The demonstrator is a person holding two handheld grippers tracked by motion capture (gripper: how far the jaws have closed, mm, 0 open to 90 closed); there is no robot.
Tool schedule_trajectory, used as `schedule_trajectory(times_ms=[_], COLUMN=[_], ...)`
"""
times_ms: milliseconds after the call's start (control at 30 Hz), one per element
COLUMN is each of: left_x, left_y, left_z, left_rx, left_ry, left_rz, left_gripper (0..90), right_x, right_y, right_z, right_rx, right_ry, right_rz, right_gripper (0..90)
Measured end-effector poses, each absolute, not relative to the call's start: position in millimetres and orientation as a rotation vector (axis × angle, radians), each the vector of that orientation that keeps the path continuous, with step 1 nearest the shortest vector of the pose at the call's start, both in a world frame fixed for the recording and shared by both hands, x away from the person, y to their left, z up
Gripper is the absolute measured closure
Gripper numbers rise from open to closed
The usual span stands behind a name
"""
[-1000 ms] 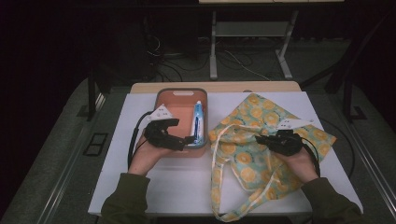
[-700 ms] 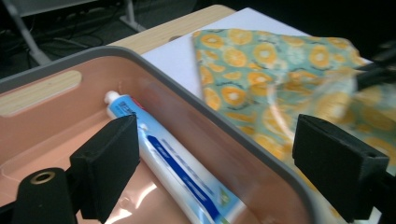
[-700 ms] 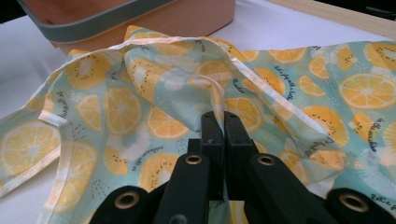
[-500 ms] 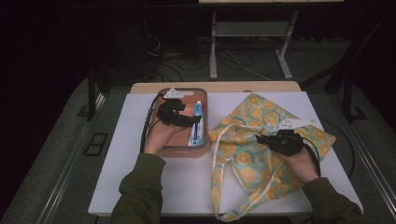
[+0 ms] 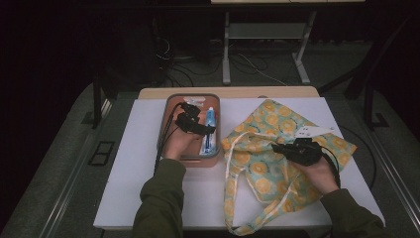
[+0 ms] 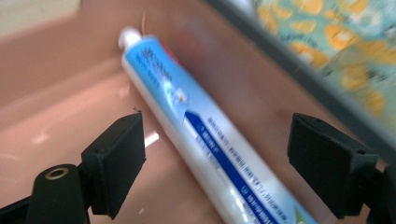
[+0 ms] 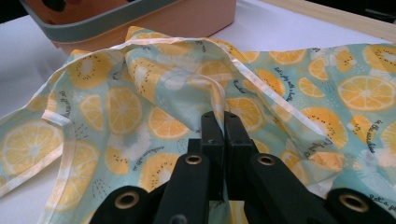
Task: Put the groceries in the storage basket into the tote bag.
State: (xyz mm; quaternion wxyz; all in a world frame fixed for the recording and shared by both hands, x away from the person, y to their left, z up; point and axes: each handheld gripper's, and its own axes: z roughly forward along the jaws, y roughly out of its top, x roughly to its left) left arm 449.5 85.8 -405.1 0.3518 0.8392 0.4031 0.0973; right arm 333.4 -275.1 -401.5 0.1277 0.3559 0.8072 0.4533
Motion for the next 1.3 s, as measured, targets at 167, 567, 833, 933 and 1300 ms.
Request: schedule_trajectory(times_ms=[167,567,833,933,1300], left_x=[452,458,460,460,461], left_y=[82,79,82,82,90], left_z=[-412,-423,-423,-422,-416], left_rx=[2.234,2.274,2.232,2.222,2.164], left_ry=[1.072,1.117,1.193,1.215,1.273], left_rz=[0.241,0.067,-0.046,-0.069,-0.135], left_gripper=[21.2,36.6,53.3,57.8,74.9], right_x=[333,332,332,332,331], right_y=[-275,-275,-274,-273,-272], right_z=[-402,-401,-402,-402,-402], right_rx=[1.036,1.031,1.023,1.018,1.013], right_ry=[2.347,2.346,2.347,2.347,2.344], right_rz=[1.317,1.312,1.305,1.300,1.295], right_gripper=[88.7,88.7,88.7,88.7,88.7])
